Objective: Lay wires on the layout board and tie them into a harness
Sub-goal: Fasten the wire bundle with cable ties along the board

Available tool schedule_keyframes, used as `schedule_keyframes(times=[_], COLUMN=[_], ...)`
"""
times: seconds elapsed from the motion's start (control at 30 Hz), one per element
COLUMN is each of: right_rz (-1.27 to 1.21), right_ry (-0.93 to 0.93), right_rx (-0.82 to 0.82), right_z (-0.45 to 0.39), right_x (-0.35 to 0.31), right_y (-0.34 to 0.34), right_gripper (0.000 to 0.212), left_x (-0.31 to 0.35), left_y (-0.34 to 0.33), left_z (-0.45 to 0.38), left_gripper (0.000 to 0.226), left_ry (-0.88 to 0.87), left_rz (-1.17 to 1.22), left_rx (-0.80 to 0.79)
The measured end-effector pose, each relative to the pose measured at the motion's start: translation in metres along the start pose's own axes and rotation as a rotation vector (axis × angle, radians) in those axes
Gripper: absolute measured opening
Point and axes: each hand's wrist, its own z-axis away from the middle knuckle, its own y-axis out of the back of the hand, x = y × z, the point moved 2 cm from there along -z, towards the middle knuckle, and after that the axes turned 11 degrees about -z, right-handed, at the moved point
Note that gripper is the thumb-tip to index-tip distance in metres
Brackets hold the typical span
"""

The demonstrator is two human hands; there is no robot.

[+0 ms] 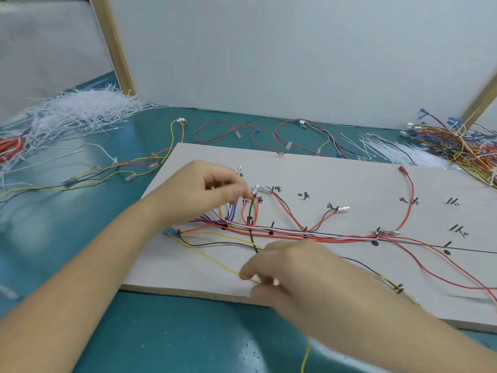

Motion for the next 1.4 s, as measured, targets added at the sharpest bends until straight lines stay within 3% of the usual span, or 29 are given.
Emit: schedule_keyframes(times=[0.1, 0.2, 0.27, 0.33, 0.47, 0.63, 0.8, 0.93, 1.13, 1.27, 1.4], right_rz=[-0.323, -0.576, -0.718, -0.814, -0.971, -1.051, -1.035, -1.005, -0.924, -0.475, -0.108], right_ry=[-0.173, -0.221, -0.206, -0.198, -0.275, -0.341, -0.407, -0.435, -0.407, -0.353, -0.303], right_rx=[-0.022, -0.007, -0.033, -0.047, 0.060, 0.082, 0.084, 0.093, 0.197, 0.394, 0.305], right_z=[0.018, 0.032, 0.038, 0.045, 0.059, 0.065, 0.062, 0.056, 0.041, -0.002, -0.050], right_x=[0.018, 0.041, 0.050, 0.058, 0.087, 0.114, 0.122, 0.118, 0.111, 0.120, 0.128], right_y=[0.033, 0.053, 0.059, 0.065, 0.082, 0.081, 0.071, 0.062, 0.072, 0.084, 0.081], right_gripper=[0.015, 0.028, 0.027, 0.020, 0.056, 0.060, 0.059, 0.021, 0.024, 0.020, 0.007], left_x=[0.012, 0.017, 0.018, 0.019, 0.023, 0.030, 0.045, 0.044, 0.038, 0.034, 0.029], left_y=[-0.007, -0.012, -0.017, -0.021, -0.027, -0.041, -0.071, -0.090, -0.091, -0.092, -0.091], left_z=[0.005, 0.010, 0.009, 0.004, -0.012, -0.028, -0.048, -0.065, -0.073, -0.071, -0.069], left_gripper=[0.017, 0.018, 0.013, 0.011, 0.023, 0.022, 0.011, 0.027, 0.024, 0.028, 0.045], left_ry=[-0.086, -0.125, -0.126, -0.102, -0.063, -0.056, -0.095, -0.065, 0.034, 0.079, 0.166], left_rz=[0.000, 0.006, -0.022, -0.062, -0.047, -0.158, -0.349, -0.400, -0.355, -0.321, -0.223], left_rx=[-0.297, -0.492, -0.481, -0.370, -0.158, -0.190, -0.315, -0.391, -0.467, -0.428, -0.355])
